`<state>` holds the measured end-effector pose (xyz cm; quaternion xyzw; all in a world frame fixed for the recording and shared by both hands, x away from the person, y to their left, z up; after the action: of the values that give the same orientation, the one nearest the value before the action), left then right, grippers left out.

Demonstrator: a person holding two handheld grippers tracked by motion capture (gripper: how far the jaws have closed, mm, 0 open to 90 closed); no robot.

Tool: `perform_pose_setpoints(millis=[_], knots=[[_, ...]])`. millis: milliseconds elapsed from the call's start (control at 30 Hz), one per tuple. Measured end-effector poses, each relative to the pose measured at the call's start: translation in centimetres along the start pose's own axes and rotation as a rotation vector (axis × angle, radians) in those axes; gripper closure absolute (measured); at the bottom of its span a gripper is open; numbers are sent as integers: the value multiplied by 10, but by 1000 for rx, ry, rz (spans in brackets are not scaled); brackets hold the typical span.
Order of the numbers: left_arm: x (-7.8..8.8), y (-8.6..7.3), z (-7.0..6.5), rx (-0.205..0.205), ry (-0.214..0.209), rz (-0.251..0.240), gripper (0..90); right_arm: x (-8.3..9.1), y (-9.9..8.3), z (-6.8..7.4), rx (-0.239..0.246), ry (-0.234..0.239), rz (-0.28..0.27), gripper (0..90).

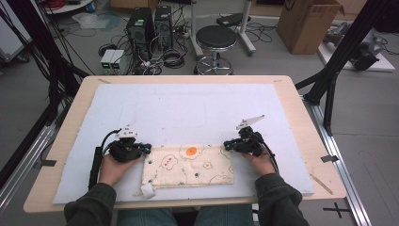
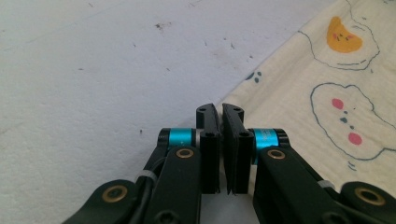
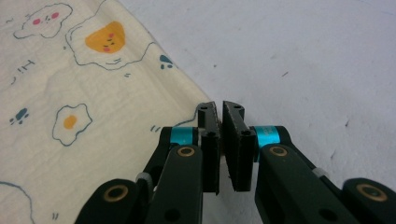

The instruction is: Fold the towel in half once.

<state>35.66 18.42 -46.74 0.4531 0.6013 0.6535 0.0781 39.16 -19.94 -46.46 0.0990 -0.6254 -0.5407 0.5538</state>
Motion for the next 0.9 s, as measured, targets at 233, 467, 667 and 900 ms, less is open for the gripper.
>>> perform_pose_setpoints(millis=[233,467,667,900], knots=[[0,-1,1,4,-9,-12,853,0,-1,0,-2,7,-13,854],[0,-1,0,3,-15,-28,853,-1,-1,0,-9,15,-20,853],[1,1,0,5,-9,-42,853,0,0,2,-4,13,-25,853],[3,3,2,16,-4,-69,853,2,2,2,3,14,-44,853]])
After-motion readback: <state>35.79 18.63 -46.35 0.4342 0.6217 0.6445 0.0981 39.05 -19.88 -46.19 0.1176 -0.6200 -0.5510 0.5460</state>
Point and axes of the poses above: each handheld gripper's, and its own axes: x roughly backward along the jaws, y roughly out of its top, z roughly to its left, the point moved 4 cm from there along -x, roughly forward along the jaws, and after that the axes turned 9 degrees about -z, right-handed, at the moved point
